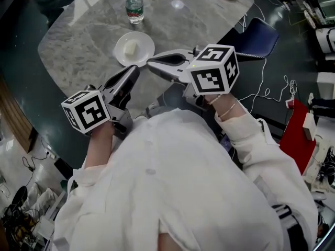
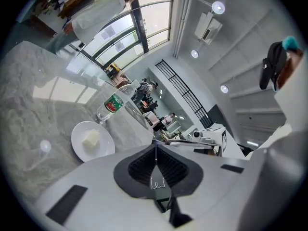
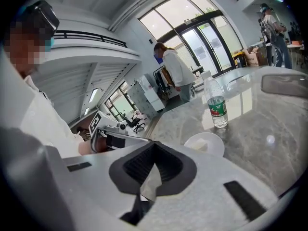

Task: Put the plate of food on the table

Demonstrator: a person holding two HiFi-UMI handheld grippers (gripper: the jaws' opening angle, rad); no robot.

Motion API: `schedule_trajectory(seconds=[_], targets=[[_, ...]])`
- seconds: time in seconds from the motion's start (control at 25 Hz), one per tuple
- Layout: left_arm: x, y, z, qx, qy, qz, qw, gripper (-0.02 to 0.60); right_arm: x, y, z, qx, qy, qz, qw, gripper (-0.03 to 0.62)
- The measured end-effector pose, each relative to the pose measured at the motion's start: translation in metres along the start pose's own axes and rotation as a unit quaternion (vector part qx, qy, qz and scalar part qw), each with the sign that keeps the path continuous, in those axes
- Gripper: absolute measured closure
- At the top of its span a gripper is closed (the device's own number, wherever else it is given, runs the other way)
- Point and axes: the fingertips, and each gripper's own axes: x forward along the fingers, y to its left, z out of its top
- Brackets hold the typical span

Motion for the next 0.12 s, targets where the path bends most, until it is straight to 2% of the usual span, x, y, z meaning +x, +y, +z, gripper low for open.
schedule_trajectory(seconds=[0.12], targets=[[-0.0013, -0.0004, 0.0012, -0.004, 0.001, 0.003, 1.0, 0.56, 0.0032, -0.0012, -0.0021, 0.005, 0.006, -0.001, 1.0, 0.592]])
